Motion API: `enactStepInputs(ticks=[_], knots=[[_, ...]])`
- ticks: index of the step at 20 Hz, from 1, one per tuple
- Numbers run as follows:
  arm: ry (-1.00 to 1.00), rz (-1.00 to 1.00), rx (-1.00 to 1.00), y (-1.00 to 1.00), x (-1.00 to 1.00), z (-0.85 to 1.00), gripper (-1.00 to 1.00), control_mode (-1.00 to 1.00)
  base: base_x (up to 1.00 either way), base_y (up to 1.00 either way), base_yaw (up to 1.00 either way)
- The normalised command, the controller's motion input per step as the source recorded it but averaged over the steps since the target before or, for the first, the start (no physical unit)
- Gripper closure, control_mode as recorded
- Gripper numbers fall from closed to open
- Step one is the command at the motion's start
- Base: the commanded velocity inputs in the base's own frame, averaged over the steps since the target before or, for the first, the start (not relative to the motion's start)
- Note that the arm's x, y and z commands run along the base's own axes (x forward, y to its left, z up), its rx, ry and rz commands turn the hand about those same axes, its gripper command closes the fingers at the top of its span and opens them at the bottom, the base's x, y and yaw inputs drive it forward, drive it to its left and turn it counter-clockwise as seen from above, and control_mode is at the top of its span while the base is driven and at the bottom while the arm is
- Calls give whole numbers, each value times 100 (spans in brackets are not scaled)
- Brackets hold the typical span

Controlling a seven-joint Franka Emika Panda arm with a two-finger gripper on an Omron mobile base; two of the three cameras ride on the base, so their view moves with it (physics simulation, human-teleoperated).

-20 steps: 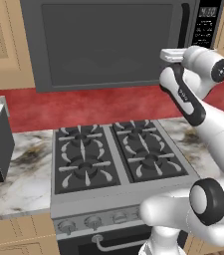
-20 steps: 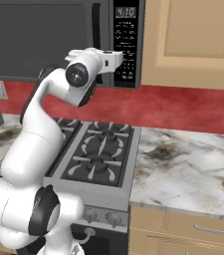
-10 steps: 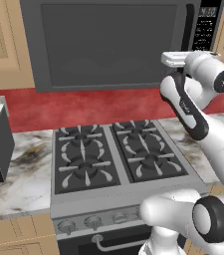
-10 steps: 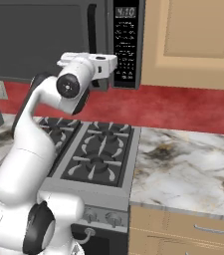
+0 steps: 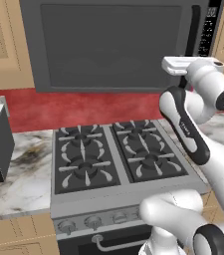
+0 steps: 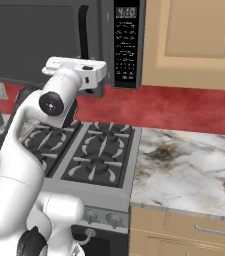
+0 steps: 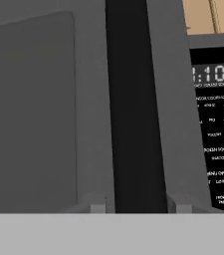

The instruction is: The microwave is finished heating the shrimp and bell pepper. Take the bowl containing the food and place it on the dining counter.

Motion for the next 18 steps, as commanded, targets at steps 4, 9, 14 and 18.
enactStepInputs(ticks=[4, 9, 14, 18], knots=[[0, -1, 0, 48, -100, 100, 100, -100, 0, 0, 0], [2, 0, 0, 39, -100, 99, 100, -100, 0, 0, 0], [3, 0, 0, 0, -25, 7, 100, -100, 0, 0, 0], [-2, 0, 0, 8, -100, 24, 100, -100, 0, 0, 0]])
